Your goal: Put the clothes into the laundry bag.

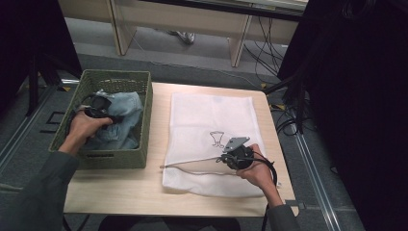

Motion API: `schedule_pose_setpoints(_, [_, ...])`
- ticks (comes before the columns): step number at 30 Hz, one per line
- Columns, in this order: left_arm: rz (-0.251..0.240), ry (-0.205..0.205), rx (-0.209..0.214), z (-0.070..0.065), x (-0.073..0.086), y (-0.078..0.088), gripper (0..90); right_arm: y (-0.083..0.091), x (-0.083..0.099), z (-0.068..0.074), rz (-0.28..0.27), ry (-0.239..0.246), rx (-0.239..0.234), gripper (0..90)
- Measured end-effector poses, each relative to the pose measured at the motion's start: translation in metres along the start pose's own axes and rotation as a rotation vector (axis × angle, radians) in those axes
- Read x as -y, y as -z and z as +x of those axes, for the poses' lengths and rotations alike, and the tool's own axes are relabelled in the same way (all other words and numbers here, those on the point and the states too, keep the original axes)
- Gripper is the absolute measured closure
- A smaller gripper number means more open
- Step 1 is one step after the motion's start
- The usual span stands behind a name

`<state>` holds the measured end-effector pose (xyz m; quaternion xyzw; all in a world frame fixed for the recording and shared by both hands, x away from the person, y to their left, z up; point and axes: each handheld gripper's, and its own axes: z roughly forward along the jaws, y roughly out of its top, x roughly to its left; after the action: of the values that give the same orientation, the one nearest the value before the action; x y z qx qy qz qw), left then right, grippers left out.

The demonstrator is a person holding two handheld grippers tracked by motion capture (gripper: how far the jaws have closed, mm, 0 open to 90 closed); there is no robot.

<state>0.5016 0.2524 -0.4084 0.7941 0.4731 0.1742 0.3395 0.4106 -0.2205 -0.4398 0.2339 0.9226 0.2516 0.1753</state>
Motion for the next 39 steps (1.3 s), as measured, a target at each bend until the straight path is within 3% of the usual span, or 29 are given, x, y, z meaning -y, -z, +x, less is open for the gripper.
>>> schedule_pose_setpoints(3, [-0.096,0.042,0.032,0.002,-0.002,0.023,65.6,0.001,-0.001,-0.001,-0.006,0.009,0.000,85.5])
schedule_pose_setpoints(4, [-0.096,0.042,0.032,0.002,-0.002,0.023,65.6,0.001,-0.001,-0.001,-0.006,0.009,0.000,85.5])
schedule_pose_setpoints(5, [-0.135,0.069,0.060,0.003,-0.004,0.037,65.7,0.001,0.000,-0.001,-0.013,-0.022,0.006,85.5])
schedule_pose_setpoints(8, [-0.178,0.081,0.080,0.001,-0.005,0.050,65.7,0.002,0.000,-0.001,-0.017,-0.020,0.007,85.5])
schedule_pose_setpoints(9, [-0.215,0.091,0.096,-0.001,-0.006,0.061,65.7,0.001,-0.001,-0.004,-0.029,0.025,0.012,85.5])
schedule_pose_setpoints(12, [-0.232,0.081,0.098,-0.003,-0.007,0.075,65.7,0.001,-0.001,-0.004,-0.028,0.018,0.011,85.6])
schedule_pose_setpoints(14, [-0.242,0.083,0.123,-0.006,-0.007,0.083,65.7,0.002,-0.001,-0.002,-0.021,-0.007,0.011,85.5])
schedule_pose_setpoints(23, [-0.305,0.029,0.166,-0.026,-0.008,0.116,65.3,0.003,0.000,-0.002,-0.026,-0.029,0.012,85.6])
schedule_pose_setpoints(31, [-0.359,-0.019,0.238,-0.047,-0.010,0.141,65.4,0.004,0.000,-0.004,-0.036,-0.033,0.012,85.7])
schedule_pose_setpoints(35, [-0.408,-0.045,0.278,-0.061,-0.016,0.163,65.5,0.006,0.000,-0.005,-0.045,-0.042,0.007,85.8])
schedule_pose_setpoints(37, [-0.432,-0.061,0.302,-0.067,-0.020,0.175,65.5,0.006,0.000,-0.008,-0.062,-0.010,0.010,85.8])
schedule_pose_setpoints(39, [-0.448,-0.071,0.336,-0.073,-0.024,0.187,65.5,0.006,0.000,-0.007,-0.060,-0.021,0.009,85.8])
